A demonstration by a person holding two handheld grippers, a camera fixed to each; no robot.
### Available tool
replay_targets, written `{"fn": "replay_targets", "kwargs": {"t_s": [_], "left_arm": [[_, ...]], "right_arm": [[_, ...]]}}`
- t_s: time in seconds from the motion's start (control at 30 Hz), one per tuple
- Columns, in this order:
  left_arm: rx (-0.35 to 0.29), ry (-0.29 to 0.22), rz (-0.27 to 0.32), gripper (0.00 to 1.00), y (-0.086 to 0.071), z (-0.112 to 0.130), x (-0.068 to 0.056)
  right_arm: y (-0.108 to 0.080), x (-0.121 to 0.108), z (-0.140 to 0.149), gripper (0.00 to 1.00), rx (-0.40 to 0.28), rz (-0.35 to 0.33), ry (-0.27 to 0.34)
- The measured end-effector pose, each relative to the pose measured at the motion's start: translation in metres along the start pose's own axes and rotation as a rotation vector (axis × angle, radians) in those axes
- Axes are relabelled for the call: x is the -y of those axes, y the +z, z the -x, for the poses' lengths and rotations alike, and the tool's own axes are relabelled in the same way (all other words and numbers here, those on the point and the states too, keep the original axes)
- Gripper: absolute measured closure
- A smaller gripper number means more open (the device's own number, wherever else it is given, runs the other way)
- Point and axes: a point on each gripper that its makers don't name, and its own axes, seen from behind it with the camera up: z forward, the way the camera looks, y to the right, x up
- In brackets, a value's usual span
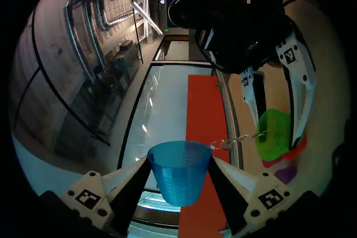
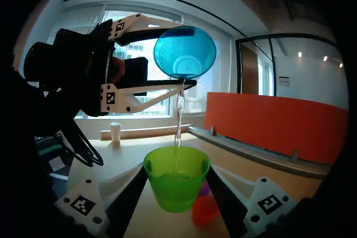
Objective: Pour water
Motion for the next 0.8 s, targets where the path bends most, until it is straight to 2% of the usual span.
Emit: {"fn": "replay_targets", "kwargs": {"t_s": [0.23,0.8], "left_arm": [[0.003,0.041,-0.002,0.14,-0.0025,-0.0035,-0.0031],[-0.007,0.130,-0.007,0.14,-0.0058,-0.0099,-0.0011]], "right_arm": [[-0.0005,-0.0004,-0.0001,0.10,-0.001,0.000,-0.001],[-0.0002,-0.0007,-0.0021,0.10,-0.005,0.003,-0.001]]}}
